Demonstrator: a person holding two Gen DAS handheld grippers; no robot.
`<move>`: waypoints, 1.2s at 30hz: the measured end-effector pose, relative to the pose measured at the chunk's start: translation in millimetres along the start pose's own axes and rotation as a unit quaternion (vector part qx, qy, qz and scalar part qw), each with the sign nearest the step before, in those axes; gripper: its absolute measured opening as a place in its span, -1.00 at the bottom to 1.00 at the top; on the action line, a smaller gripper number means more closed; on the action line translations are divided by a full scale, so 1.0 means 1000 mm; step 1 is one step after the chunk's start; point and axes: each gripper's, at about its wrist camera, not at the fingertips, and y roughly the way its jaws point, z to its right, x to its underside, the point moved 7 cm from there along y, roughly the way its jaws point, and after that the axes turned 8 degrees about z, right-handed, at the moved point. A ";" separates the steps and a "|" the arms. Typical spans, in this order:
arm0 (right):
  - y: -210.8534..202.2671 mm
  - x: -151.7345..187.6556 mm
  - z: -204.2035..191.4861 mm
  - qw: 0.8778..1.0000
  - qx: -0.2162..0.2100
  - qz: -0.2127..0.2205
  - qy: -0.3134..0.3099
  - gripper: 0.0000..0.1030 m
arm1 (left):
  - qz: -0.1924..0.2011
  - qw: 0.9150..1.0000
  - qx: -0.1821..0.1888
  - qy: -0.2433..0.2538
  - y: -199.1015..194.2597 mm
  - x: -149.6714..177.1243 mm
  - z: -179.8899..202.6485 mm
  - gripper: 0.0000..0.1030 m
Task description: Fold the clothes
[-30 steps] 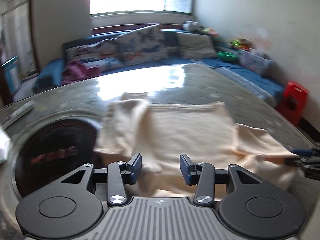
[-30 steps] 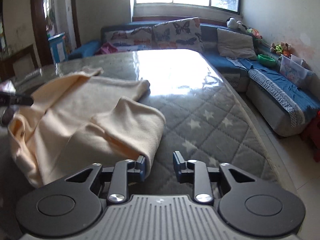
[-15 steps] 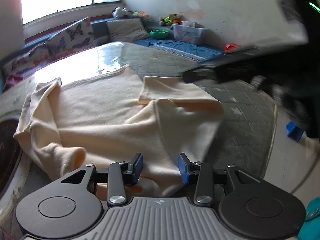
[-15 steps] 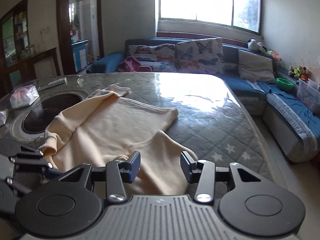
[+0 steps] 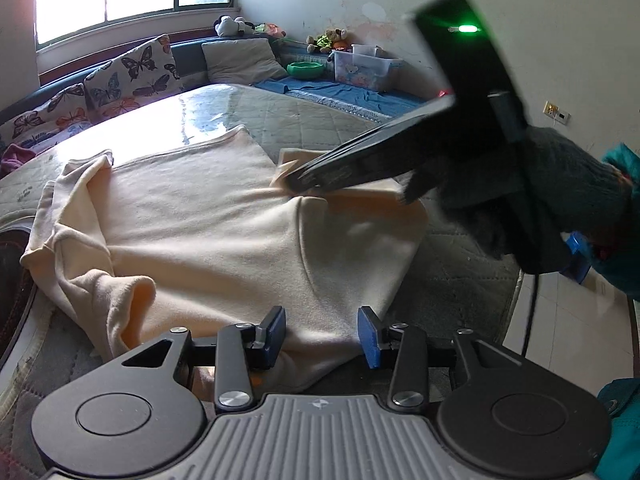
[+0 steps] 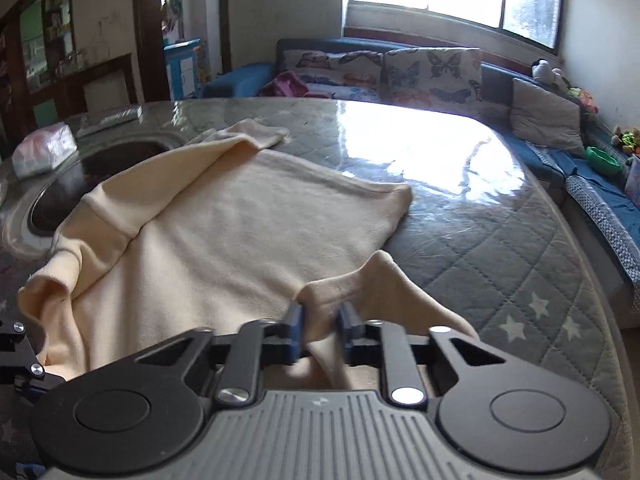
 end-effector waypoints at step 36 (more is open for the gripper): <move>-0.050 0.048 0.108 0.984 0.142 0.002 0.109 0.21 | 0.034 0.972 -0.230 -0.026 0.025 -0.073 -0.139 -0.03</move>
